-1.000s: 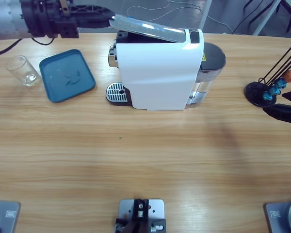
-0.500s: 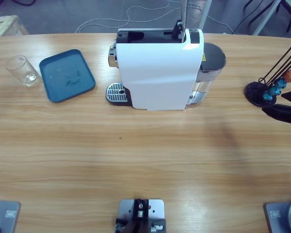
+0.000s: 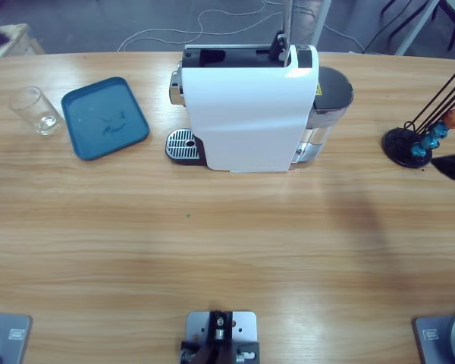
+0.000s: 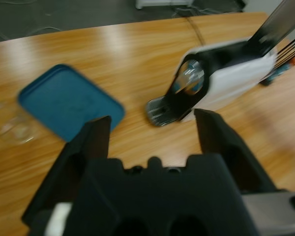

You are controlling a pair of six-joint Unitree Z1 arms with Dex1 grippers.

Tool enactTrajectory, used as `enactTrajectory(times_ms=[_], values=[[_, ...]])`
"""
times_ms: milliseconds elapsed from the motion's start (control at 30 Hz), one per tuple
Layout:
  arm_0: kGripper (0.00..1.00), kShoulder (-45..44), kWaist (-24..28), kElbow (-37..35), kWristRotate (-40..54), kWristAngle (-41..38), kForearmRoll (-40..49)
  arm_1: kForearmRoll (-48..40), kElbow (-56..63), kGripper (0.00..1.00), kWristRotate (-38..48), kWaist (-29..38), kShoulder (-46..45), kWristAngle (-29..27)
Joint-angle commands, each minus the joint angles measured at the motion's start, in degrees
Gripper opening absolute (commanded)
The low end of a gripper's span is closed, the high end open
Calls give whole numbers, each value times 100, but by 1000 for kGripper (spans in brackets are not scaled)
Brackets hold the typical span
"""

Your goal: Pour coffee

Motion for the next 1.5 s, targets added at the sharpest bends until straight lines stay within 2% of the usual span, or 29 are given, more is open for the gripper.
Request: enactTrajectory(times_ms=[33, 100, 167, 367, 567, 667, 1200, 1500], values=[[890, -755, -75, 1312, 308, 354, -599, 922, -486, 667, 733, -1806, 143, 35], [890, -644, -77, 1416, 298, 345, -575, 803, -442, 566, 816, -2182, 201, 109], [890, -607, -77, 1525, 300, 371, -580, 678, -372, 545, 844, -2301, 258, 70], [890, -556, -77, 2092, 463, 389, -1032, 233, -372, 545, 622, -2526, 604, 202], [890, -744, -77, 2259, 544, 545, -1148, -435, -235, 545, 380, -2526, 1483, 205], [885, -907, -77, 2386, 542, 644, -1257, -567, -187, 545, 230, -2526, 1638, 160], [881, -872, -77, 2465, 551, 651, -1392, -1349, 103, 545, 253, -2725, 1957, -308], [881, -864, -77, 2474, 551, 652, -1410, -2082, 512, 548, 490, -2729, 2383, -299]])
